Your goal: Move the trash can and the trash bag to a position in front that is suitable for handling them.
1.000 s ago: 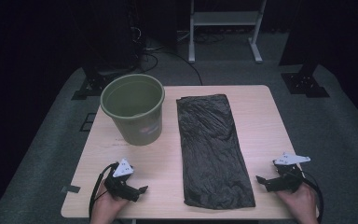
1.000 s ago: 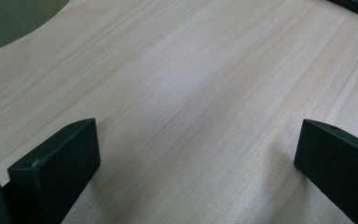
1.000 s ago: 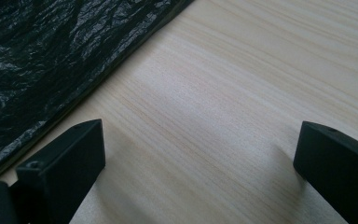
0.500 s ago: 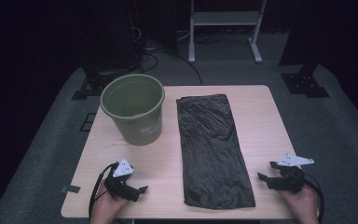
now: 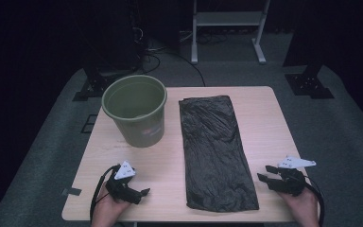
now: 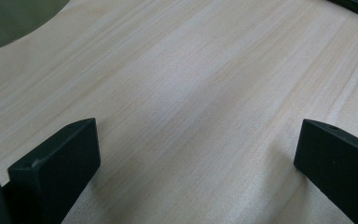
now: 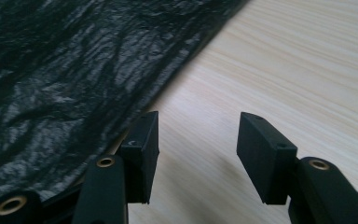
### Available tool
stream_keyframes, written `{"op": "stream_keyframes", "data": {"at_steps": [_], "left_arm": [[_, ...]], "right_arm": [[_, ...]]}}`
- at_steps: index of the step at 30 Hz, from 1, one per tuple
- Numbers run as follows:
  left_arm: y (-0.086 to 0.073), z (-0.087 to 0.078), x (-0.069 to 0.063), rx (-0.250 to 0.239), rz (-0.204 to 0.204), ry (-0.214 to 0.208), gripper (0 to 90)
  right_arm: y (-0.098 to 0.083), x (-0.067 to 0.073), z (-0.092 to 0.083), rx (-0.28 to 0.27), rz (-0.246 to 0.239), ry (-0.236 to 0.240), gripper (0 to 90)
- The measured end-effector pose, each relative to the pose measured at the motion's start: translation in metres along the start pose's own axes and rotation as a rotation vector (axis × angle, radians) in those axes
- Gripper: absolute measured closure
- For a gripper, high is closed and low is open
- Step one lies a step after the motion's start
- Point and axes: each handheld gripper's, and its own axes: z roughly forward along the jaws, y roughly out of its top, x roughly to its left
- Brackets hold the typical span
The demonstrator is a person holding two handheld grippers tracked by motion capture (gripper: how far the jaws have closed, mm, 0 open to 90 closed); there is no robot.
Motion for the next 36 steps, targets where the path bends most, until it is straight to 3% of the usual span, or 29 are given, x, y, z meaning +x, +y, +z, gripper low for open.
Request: {"op": "stream_keyframes", "data": {"at_steps": [11, 15, 21, 23, 29, 36], "left_arm": [[0.000, 0.000, 0.000, 0.000, 0.000, 0.000, 0.0], [0.000, 0.000, 0.000, 0.000, 0.000, 0.000, 0.0], [0.000, 0.000, 0.000, 0.000, -0.001, 0.000, 0.0], [0.000, 0.000, 0.000, 0.000, -0.001, 0.000, 0.0], [0.000, 0.000, 0.000, 0.000, -0.001, 0.000, 0.0], [0.000, 0.000, 0.000, 0.000, -0.001, 0.001, 0.0]], "right_arm": [[0.009, 0.015, 0.013, 0.013, -0.005, 0.068, 49.9], [0.011, 0.018, 0.019, 0.030, -0.007, 0.096, 54.6], [0.012, 0.022, 0.023, 0.046, -0.014, 0.106, 58.7], [0.013, 0.024, 0.025, 0.048, -0.024, 0.103, 62.8], [0.014, 0.025, 0.027, 0.063, -0.035, 0.106, 90.0], [0.015, 0.023, 0.019, 0.038, -0.042, 0.093, 90.0]]}}
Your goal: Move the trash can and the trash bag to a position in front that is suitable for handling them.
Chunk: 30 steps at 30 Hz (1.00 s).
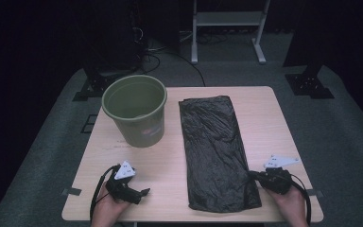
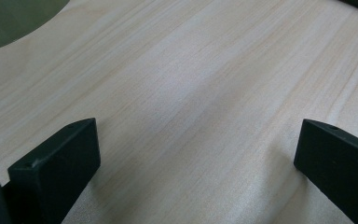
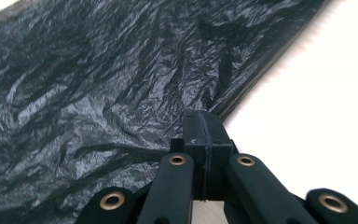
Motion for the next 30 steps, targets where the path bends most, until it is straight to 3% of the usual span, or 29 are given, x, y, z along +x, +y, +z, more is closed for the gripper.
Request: {"op": "stream_keyframes", "data": {"at_steps": [16, 30], "left_arm": [[0.000, 0.000, 0.000, 0.001, -0.002, 0.001, 0.0], [0.000, 0.000, 0.000, 0.000, -0.005, 0.005, 0.0]], "right_arm": [[-0.016, -0.026, -0.027, 0.014, 0.038, -0.073, 90.0], [-0.043, -0.053, -0.061, 0.037, 0.087, -0.169, 90.0]]}}
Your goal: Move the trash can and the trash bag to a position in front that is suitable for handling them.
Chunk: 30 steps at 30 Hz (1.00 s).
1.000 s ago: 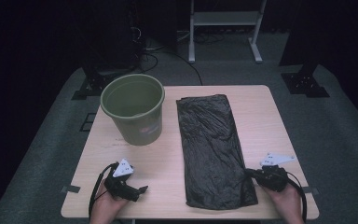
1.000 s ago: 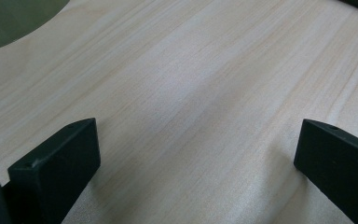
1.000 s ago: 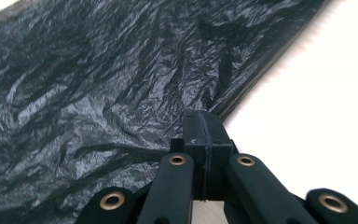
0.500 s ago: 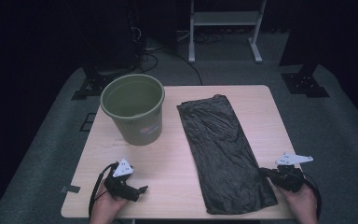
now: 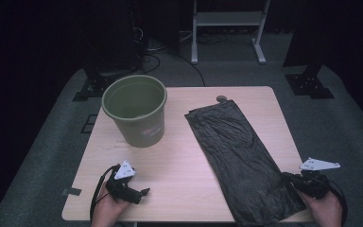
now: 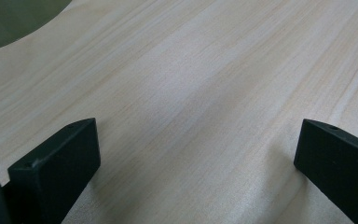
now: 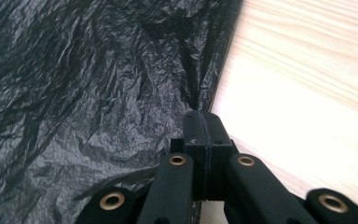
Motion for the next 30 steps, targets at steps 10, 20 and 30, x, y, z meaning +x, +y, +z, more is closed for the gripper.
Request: {"op": "stream_keyframes", "data": {"at_steps": [10, 20, 30], "left_arm": [[0.000, 0.000, 0.000, -0.002, -0.002, 0.003, 0.0], [0.000, 0.001, 0.001, -0.001, -0.003, 0.004, 0.0], [0.000, 0.001, 0.001, -0.001, -0.003, 0.004, 0.0]], "right_arm": [[0.002, 0.001, -0.011, -0.056, 0.012, -0.023, 66.5], [0.042, 0.029, 0.020, -0.063, -0.034, 0.068, 48.3], [0.068, 0.045, 0.063, -0.007, -0.048, 0.104, 39.7]]}}
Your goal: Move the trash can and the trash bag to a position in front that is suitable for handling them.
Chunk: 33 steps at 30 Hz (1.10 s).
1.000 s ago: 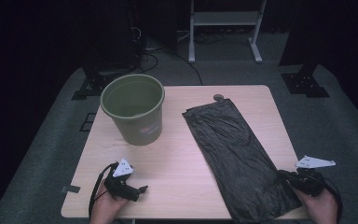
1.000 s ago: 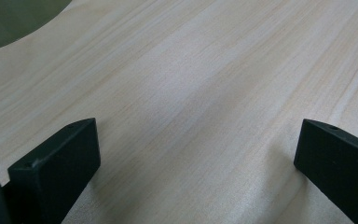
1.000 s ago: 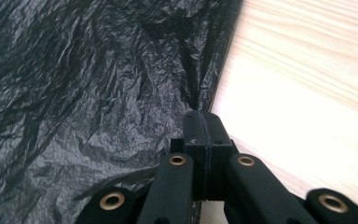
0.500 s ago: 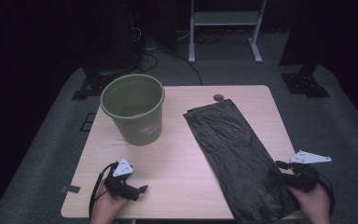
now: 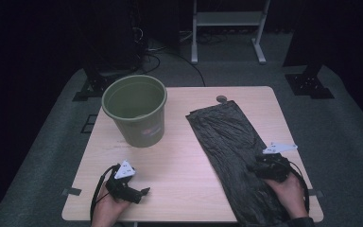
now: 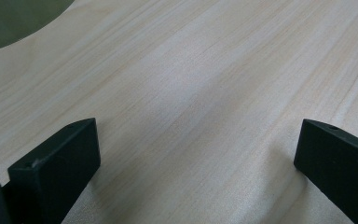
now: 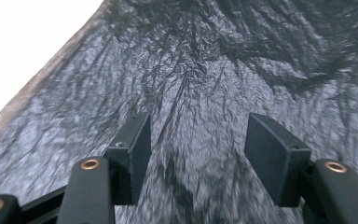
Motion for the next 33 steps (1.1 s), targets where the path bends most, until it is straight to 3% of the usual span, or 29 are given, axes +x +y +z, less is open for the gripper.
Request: {"op": "stream_keyframes", "data": {"at_steps": [5, 10, 12, 13, 15, 21, 27, 31, 32, 33], "left_arm": [[0.000, 0.000, 0.000, 0.000, -0.001, 0.000, 0.0], [0.000, 0.000, 0.000, 0.000, 0.000, 0.000, 0.0], [0.000, 0.000, 0.000, 0.000, -0.001, 0.000, 0.0], [0.000, 0.000, 0.000, 0.000, -0.001, 0.000, 0.0], [0.000, 0.000, 0.000, 0.000, 0.000, 0.000, 0.0], [0.000, 0.000, 0.000, 0.000, -0.001, 0.000, 0.0], [0.000, 0.000, 0.000, 0.000, 0.000, 0.000, 0.0], [0.000, 0.000, 0.000, 0.000, -0.001, 0.000, 0.0], [0.000, 0.000, 0.000, 0.000, 0.000, 0.000, 0.0], [0.000, 0.000, 0.000, 0.000, 0.000, 0.000, 0.0]], "right_arm": [[0.003, 0.003, 0.016, 0.042, -0.016, -0.020, 36.3], [0.002, 0.005, 0.016, 0.048, -0.035, -0.048, 47.9], [0.001, 0.003, 0.013, 0.046, -0.024, -0.055, 68.7], [0.001, 0.003, 0.013, 0.046, -0.024, -0.055, 68.7], [0.000, 0.000, 0.010, 0.048, -0.013, -0.030, 90.0], [-0.002, -0.002, 0.007, 0.050, -0.018, -0.024, 90.0], [-0.020, -0.002, -0.023, 0.010, -0.010, -0.028, 90.0], [-0.030, -0.002, -0.032, 0.006, -0.006, -0.032, 90.0], [-0.034, -0.001, -0.034, 0.011, -0.005, -0.039, 87.7], [-0.037, 0.000, -0.036, 0.007, -0.011, -0.045, 79.6]]}}
